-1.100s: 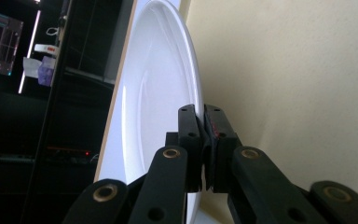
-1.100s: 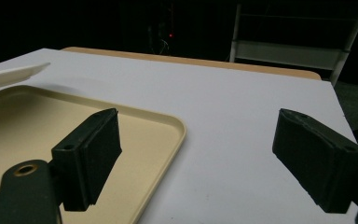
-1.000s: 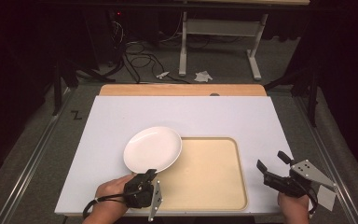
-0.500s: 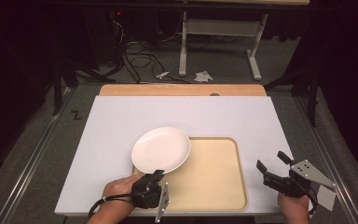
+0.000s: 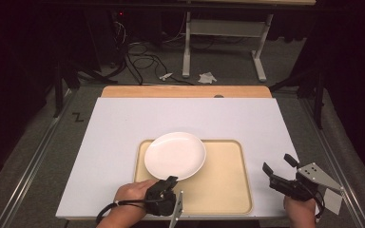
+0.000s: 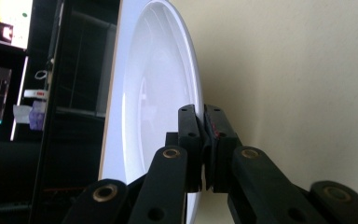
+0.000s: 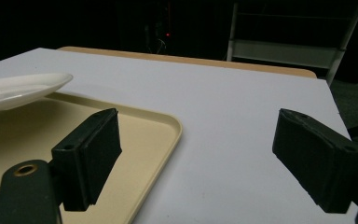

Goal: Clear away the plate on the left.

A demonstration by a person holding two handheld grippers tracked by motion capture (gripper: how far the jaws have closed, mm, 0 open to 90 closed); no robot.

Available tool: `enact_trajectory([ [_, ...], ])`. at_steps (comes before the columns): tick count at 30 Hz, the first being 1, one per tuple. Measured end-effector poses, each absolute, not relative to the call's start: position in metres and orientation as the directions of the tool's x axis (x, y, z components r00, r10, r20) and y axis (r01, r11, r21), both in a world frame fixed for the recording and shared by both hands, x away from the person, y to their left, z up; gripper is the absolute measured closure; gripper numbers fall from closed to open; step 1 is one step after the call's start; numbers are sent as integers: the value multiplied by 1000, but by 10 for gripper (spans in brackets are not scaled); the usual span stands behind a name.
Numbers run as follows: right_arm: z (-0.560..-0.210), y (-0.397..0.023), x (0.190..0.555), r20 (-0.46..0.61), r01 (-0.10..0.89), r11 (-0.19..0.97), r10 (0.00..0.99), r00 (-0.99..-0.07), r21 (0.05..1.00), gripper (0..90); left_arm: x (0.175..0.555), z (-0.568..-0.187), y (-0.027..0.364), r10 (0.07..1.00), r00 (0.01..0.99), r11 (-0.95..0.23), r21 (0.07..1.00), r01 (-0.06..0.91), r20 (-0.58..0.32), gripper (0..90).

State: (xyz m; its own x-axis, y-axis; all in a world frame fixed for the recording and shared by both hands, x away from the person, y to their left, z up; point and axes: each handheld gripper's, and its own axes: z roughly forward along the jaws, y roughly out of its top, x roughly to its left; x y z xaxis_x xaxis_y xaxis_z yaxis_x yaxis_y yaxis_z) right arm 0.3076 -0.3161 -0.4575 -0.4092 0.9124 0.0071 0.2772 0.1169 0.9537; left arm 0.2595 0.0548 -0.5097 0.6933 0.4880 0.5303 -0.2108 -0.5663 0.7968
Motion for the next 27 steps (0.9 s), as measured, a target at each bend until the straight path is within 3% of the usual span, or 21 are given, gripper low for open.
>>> enact_trajectory([
  [16, -457, -315, 307, 1, 275, 124, 910, -414, 954, 162, 250, -527, 30, 390, 738, -582, 768, -266, 551, 870],
  [27, -459, -315, 308, 12, 286, 116, 912, -410, 951, 162, 252, -534, 29, 389, 744, -589, 767, -253, 544, 870],
])
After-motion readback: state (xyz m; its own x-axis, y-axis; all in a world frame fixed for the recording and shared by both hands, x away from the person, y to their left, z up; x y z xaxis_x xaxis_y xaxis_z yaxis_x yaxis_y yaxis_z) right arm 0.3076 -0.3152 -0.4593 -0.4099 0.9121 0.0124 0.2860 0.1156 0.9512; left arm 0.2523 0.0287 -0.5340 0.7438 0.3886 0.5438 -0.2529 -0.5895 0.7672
